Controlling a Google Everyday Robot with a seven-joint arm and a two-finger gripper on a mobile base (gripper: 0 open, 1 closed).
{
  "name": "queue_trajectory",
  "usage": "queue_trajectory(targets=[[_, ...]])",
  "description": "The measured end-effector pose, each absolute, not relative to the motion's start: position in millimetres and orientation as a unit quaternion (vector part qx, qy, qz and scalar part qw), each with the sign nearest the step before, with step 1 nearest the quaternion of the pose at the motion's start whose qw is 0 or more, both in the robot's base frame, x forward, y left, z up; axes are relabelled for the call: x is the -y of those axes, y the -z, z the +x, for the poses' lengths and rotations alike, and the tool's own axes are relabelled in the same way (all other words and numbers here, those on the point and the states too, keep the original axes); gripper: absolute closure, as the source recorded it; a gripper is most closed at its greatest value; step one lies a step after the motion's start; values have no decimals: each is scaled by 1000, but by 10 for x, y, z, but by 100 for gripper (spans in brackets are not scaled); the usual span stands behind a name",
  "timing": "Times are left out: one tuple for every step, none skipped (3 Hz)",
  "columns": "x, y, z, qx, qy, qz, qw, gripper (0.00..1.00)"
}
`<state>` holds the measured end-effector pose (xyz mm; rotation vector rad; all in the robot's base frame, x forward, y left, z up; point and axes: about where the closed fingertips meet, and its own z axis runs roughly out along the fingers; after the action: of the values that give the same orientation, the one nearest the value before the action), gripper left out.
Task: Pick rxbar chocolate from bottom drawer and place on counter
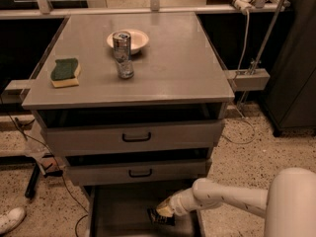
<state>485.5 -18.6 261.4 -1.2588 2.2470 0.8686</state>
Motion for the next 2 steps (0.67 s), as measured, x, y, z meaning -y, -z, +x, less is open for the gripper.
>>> queue_trajectory(targets=[[292, -2950, 4838, -818, -292, -445, 218, 100], [399, -3719, 4870, -822, -249, -461, 225, 100]])
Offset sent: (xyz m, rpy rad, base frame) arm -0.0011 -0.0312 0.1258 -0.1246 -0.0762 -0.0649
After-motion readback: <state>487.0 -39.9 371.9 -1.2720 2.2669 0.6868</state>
